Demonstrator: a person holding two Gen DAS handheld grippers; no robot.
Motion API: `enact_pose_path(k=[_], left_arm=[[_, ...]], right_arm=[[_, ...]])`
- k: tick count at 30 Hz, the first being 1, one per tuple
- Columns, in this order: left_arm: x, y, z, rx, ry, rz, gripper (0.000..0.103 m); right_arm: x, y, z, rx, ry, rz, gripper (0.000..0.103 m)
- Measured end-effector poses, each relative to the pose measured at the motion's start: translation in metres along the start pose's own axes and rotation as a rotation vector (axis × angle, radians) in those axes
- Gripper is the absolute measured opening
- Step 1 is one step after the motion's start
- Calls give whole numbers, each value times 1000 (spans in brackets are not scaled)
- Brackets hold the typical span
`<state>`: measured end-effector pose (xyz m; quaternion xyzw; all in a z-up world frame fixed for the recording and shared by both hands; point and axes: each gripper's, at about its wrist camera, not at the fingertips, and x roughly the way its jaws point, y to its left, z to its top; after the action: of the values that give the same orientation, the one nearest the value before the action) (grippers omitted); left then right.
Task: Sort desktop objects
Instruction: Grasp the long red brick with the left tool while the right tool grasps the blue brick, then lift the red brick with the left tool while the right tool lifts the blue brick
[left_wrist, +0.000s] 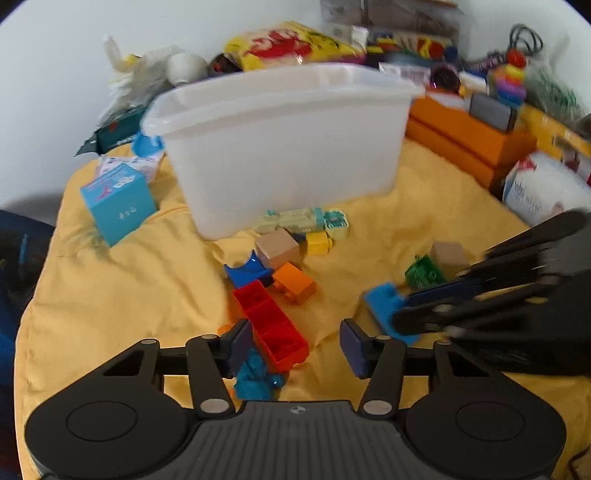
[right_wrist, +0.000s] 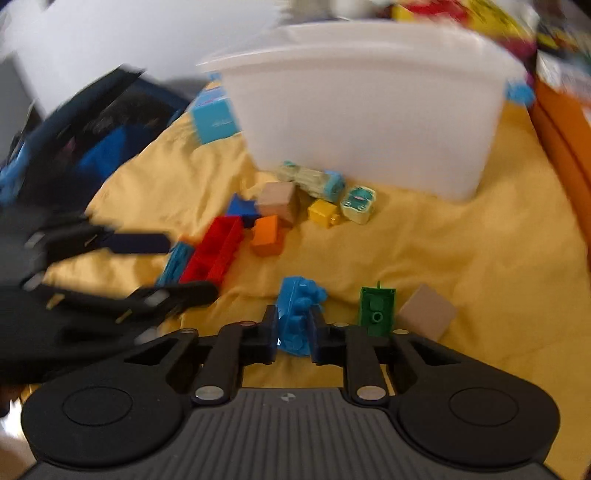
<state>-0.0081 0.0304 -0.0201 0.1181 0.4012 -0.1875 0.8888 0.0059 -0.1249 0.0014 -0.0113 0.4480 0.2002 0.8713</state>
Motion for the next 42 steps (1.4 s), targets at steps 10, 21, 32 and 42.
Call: enact_pose_path(k=[10,21,32,42], left_arm=[[29,2,-2,18,110,49,34],[20,-7,-20,-246,176,-391,33],[-15,-4,-18,-151,81,-187,43],[1,-26,-10,-69,96,-121,45]], right_arm=[[-30,-16,-25,34,6,-25,18],[-31,-15,-37,-80,56,-67,22],[-40,-6,-32,-130,16,-31,34],[-30,-15,-30,-69,31,-32,52]])
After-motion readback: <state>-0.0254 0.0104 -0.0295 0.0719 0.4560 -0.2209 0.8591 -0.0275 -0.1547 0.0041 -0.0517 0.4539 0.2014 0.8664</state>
